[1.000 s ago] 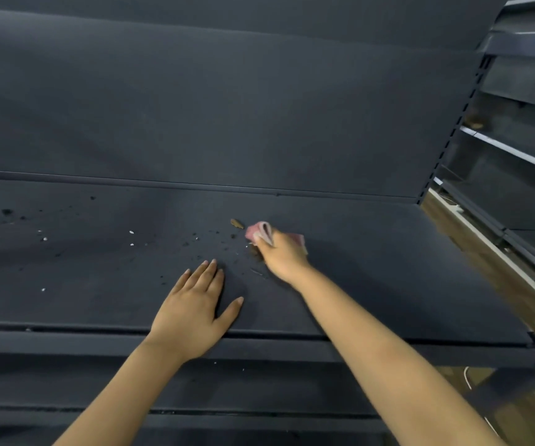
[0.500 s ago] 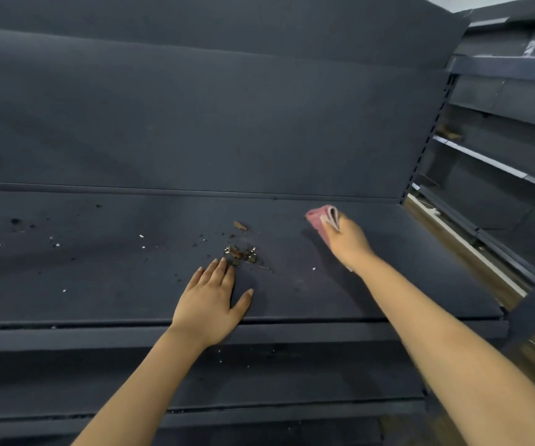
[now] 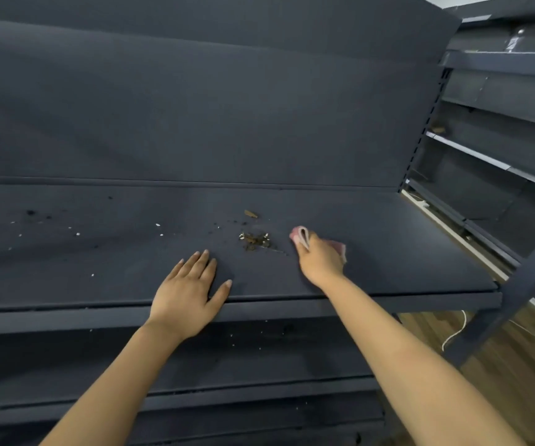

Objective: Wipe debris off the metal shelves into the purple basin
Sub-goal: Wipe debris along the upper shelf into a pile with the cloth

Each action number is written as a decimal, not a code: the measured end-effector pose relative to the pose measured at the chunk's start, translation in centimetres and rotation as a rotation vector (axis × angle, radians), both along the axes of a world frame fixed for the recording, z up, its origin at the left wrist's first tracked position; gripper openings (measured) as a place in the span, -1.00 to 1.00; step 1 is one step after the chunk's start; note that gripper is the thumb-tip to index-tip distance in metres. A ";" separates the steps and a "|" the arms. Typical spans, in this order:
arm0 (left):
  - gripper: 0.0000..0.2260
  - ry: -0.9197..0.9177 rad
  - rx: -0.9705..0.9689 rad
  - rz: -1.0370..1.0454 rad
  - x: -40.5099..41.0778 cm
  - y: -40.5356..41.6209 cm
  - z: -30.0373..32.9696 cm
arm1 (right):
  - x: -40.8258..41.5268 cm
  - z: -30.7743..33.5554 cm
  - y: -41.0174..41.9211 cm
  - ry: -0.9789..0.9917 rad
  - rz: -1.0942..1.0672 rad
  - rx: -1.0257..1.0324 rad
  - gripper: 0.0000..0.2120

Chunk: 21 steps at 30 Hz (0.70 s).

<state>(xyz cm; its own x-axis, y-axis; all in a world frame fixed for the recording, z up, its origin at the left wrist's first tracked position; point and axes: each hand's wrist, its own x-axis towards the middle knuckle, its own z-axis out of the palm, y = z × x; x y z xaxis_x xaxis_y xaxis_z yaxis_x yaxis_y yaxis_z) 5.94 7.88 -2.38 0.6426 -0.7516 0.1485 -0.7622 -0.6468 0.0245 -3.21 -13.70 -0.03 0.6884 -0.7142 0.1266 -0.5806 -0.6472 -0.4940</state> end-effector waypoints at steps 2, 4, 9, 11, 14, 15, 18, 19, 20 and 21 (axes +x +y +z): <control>-0.06 -0.008 -0.013 -0.004 -0.1 -0.1 0.0 | 2.7 0.1 4.0 -0.007 0.102 -0.008 -0.67; -0.06 -0.013 -0.019 -0.007 -0.1 -0.1 0.0 | 5.1 0.1 7.3 -0.018 0.164 0.052 -0.65; -0.06 0.000 -0.035 -0.018 0.1 0.1 -0.2 | 6.6 0.3 8.8 -0.089 0.181 0.212 -0.62; -0.06 -0.011 -0.042 -0.018 0.2 0.0 -0.2 | 5.6 0.6 7.5 -0.144 0.185 0.278 -0.61; -0.05 -0.020 -0.053 -0.015 0.0 0.0 -0.3 | 3.7 1.6 4.5 -0.301 0.130 0.322 -0.65; -0.02 -0.023 -0.055 -0.015 0.0 0.0 -0.3 | 3.0 2.0 3.2 -0.322 0.089 0.298 -0.65; 0.08 -0.039 -0.049 -0.010 0.0 0.0 -0.3 | 1.5 2.4 -1.5 -0.288 -0.035 0.219 -0.64; 0.03 -0.044 -0.054 -0.005 0.0 -0.1 -0.4 | 1.2 2.4 -3.0 -0.248 -0.080 0.203 -0.64; -0.02 -0.046 -0.062 -0.002 0.1 -0.2 -0.5 | 0.9 2.1 -4.3 -0.193 -0.125 0.188 -0.64; -0.04 -0.046 -0.076 -0.004 0.1 -0.2 -0.6 | 0.6 1.8 -5.2 -0.123 -0.167 0.167 -0.65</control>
<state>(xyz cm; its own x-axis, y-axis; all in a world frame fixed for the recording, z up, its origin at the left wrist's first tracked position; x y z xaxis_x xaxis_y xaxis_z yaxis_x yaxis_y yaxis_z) 6.05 7.68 -2.97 0.6311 -0.7394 0.2345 -0.7661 -0.6416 0.0387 -2.57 -18.91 1.79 0.5459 -0.8347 0.0722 -0.6018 -0.4506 -0.6594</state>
